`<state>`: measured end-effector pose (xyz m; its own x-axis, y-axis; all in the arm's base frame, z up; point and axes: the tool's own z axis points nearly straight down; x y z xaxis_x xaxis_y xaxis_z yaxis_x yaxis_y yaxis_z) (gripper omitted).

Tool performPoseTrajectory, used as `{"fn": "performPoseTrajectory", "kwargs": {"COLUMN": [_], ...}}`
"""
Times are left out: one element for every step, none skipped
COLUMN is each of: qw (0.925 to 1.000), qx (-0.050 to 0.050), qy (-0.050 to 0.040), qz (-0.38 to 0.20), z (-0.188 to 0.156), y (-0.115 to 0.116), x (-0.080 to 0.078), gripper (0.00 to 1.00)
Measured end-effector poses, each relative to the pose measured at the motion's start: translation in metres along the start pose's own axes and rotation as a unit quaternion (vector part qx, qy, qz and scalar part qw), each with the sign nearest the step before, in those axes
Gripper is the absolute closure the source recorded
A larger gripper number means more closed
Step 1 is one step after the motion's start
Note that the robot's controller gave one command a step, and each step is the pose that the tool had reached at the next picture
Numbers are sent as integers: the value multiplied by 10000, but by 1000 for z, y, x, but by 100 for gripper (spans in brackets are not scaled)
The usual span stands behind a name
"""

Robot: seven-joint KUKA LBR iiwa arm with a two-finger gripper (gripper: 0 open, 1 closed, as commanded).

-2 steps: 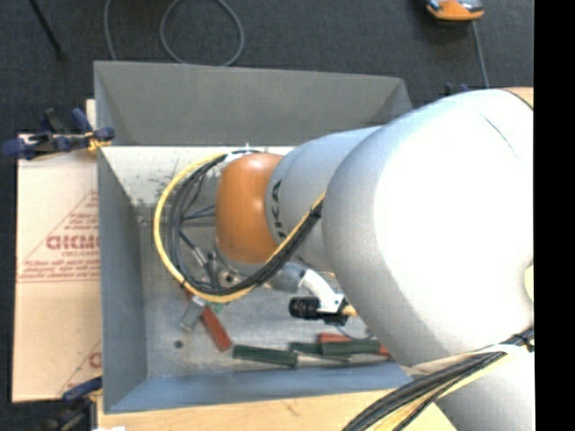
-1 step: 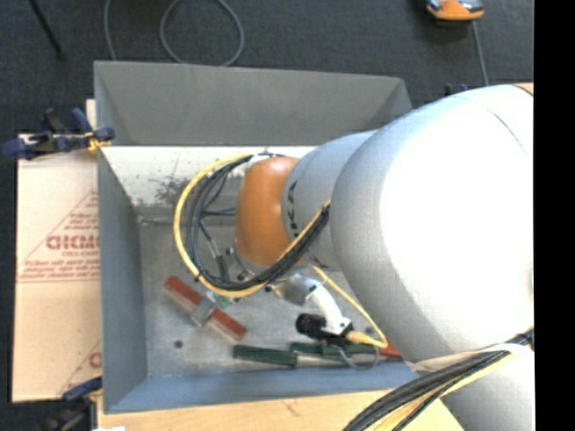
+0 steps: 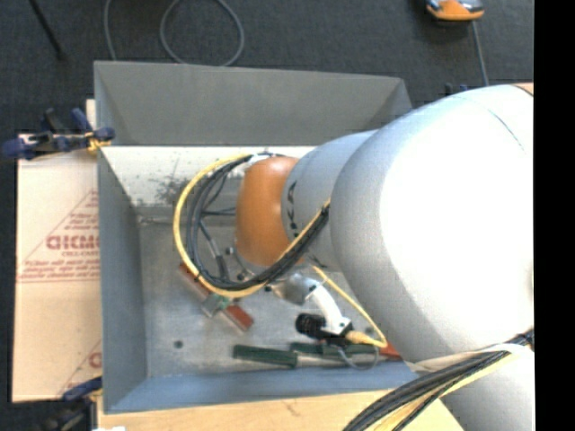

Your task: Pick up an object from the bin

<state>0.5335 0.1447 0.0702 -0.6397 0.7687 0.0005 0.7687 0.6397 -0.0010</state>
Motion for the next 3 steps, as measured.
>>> {"fn": "performPoseTrajectory", "kwargs": {"qw": [10000, 10000, 10000], "qx": [-16, -20, -24], "qy": [-12, -12, -14], "qz": [-5, -15, -37], "z": [-4, -33, -72], "y": [0, 0, 1], "x": [-1, -3, -4], "gripper": [100, 100, 100]}}
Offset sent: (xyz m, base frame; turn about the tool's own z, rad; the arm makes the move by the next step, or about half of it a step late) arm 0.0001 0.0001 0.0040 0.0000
